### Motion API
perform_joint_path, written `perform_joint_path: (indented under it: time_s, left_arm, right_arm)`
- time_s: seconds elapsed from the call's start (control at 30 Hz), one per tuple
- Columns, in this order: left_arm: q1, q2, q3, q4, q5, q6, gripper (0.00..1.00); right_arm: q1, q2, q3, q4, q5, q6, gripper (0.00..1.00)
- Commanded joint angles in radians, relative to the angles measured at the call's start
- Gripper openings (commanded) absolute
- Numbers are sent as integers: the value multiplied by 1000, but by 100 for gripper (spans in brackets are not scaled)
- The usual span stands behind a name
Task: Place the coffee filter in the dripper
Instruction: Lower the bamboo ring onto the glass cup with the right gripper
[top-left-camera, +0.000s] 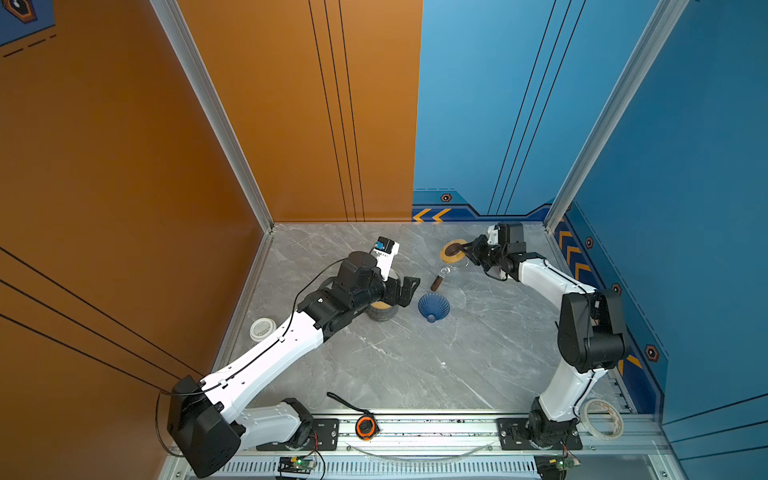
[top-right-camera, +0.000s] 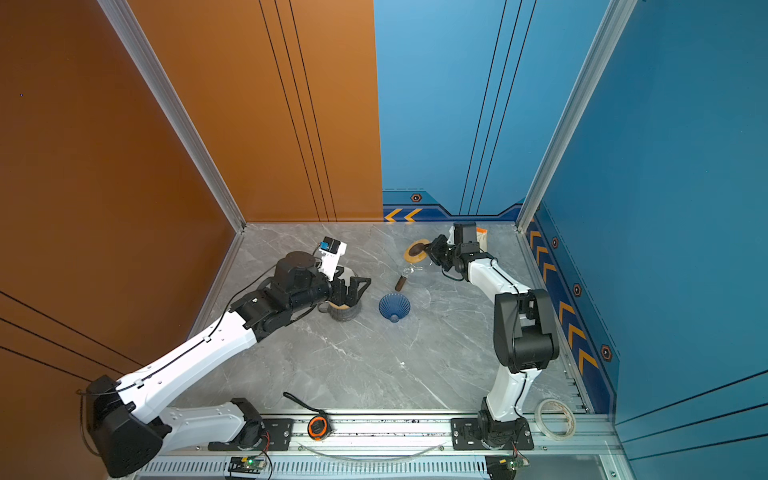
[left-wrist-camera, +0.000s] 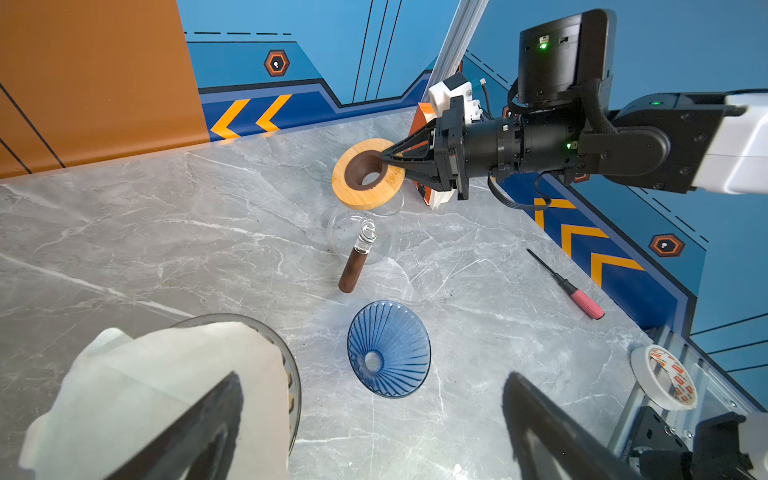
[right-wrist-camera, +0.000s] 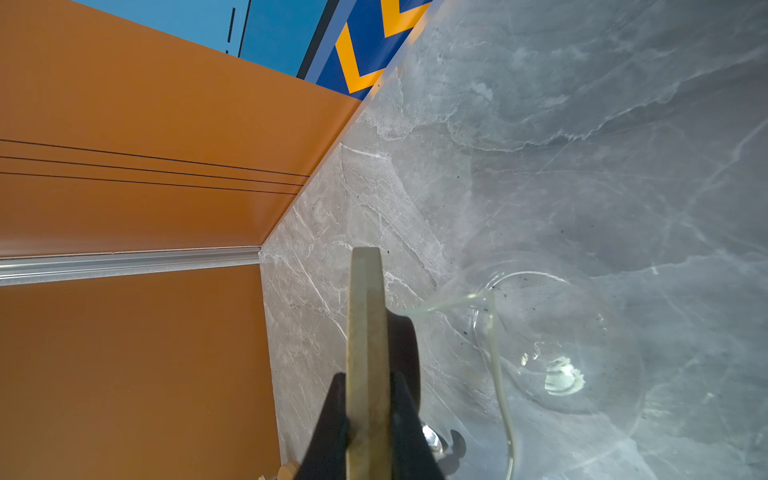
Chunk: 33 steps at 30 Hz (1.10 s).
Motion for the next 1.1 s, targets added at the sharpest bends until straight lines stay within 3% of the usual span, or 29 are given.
perform_joint_path:
  time_s: [0.0,0.53,1.07]
  left_arm:
    - [-7,-26,0,-3,0,3,98]
    - [-23,-5,24,-11,1,2,98]
    - [-29,-1,39,-31,-6,10,98]
  right_arm:
    - [-11,-37,-27,-1,19,12,15]
    - [-27,-65,-65,3,19,19,28]
    - [-54,-94,-96,-9,17,4,32]
